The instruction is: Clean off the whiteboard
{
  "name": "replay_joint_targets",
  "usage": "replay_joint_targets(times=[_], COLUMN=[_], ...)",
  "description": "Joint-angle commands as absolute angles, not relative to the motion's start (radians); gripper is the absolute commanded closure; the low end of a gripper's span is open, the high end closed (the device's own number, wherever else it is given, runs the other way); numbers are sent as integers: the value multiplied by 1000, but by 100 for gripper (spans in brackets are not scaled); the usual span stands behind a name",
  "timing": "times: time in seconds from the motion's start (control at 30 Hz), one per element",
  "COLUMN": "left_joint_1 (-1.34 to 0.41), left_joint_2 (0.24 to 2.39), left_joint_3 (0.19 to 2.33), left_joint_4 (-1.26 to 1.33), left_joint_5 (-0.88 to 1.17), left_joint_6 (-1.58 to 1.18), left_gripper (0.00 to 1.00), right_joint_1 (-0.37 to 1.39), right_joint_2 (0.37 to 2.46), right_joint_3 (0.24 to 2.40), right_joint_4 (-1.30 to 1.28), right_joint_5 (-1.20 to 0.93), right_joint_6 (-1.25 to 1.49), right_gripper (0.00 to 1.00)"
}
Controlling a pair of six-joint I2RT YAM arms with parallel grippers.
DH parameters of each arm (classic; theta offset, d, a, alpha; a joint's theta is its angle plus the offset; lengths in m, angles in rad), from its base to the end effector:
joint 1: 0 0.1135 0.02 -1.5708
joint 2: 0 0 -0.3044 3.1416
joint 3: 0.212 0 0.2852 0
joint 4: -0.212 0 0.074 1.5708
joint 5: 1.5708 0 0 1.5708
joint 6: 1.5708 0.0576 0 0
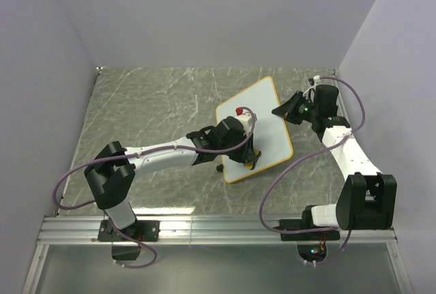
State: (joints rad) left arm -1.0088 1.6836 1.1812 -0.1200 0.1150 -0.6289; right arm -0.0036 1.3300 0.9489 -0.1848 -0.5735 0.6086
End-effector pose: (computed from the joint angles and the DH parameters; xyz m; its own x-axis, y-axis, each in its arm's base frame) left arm 0.2257 -0.3709 0.2578 -0.7749 0.1340 -0.6177 0.5372 0.6545 -0.5320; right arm 0.3320 0.0301 0.2955 -0.7000 0.4828 -0.5262 -0.0667 0.6894 0.7213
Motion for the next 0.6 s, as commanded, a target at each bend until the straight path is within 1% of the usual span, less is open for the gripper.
replay_joint_targets(times=[0.0, 0.13, 0.3, 0.43, 0.57], left_joint_1=[-1008, -870, -773, -662, -559], left_joint_2=[1691, 1608, 1528, 1467, 1393], left_joint_3=[1252, 1322, 1430, 1370, 1208], left_joint_4=[-149, -273, -416, -439, -453], left_joint_5=[149, 115, 22, 34, 21], left_joint_6=[-624, -594, -515, -497, -483], left_gripper=[100, 100, 100, 100, 100], right_joint_1=[28, 29, 29, 29, 29], right_joint_2=[1330, 1310, 1267, 1230, 1178], right_joint_3=[982, 957, 904, 870, 845], right_joint_4=[-216, -206, -169, -160, -163], right_joint_5=[-561, -564, -557, -541, -542], right_joint_6=[744, 753, 764, 762, 759], right_gripper=[100, 100, 100, 100, 100])
